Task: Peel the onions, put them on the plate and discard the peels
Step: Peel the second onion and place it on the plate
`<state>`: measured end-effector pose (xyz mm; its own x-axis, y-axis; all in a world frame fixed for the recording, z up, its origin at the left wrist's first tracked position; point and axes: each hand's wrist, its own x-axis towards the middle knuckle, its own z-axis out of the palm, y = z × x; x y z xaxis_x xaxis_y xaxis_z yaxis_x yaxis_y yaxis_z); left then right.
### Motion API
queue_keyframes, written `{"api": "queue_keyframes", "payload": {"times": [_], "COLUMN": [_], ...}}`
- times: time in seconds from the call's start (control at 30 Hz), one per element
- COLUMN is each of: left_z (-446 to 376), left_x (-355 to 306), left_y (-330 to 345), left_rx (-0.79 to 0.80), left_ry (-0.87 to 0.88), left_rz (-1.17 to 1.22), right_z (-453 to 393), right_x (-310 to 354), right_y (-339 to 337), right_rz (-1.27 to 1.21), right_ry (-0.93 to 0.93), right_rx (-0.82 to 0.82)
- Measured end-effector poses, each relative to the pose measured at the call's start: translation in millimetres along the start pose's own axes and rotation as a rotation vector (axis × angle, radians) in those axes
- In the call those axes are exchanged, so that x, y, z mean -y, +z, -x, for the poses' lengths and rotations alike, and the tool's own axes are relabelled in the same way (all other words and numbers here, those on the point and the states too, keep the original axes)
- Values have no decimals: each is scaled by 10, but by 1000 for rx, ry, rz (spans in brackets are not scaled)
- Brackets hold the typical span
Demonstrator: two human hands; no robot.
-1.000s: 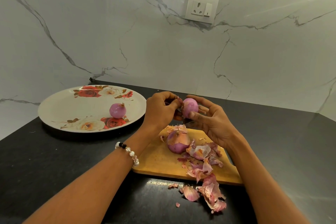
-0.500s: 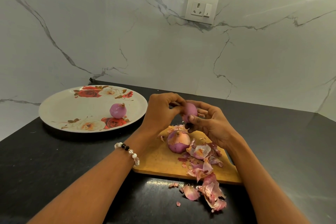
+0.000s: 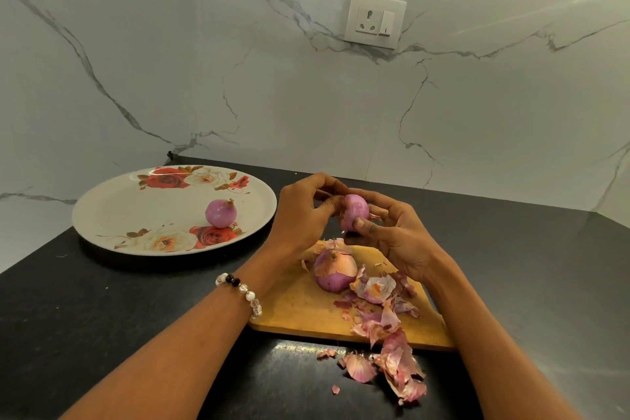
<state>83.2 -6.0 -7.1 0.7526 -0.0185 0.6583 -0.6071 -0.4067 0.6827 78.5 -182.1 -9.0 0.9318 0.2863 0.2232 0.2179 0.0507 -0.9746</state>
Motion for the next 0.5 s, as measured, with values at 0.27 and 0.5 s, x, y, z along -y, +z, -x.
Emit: {"api": "queue_keyframes", "payload": {"times": [0.27, 0.5], "left_z": [-11, -2], "left_x": [9, 64], "left_y": [-40, -29], "left_rx": [29, -22], "left_ry": [108, 257], "left_rz": [0, -65], "right_z": [-26, -23], "right_x": [-22, -35], "right_y": [-44, -33], "right_rz": [22, 32], "right_ry": [-45, -38], "right_rx": [-9, 4]}}
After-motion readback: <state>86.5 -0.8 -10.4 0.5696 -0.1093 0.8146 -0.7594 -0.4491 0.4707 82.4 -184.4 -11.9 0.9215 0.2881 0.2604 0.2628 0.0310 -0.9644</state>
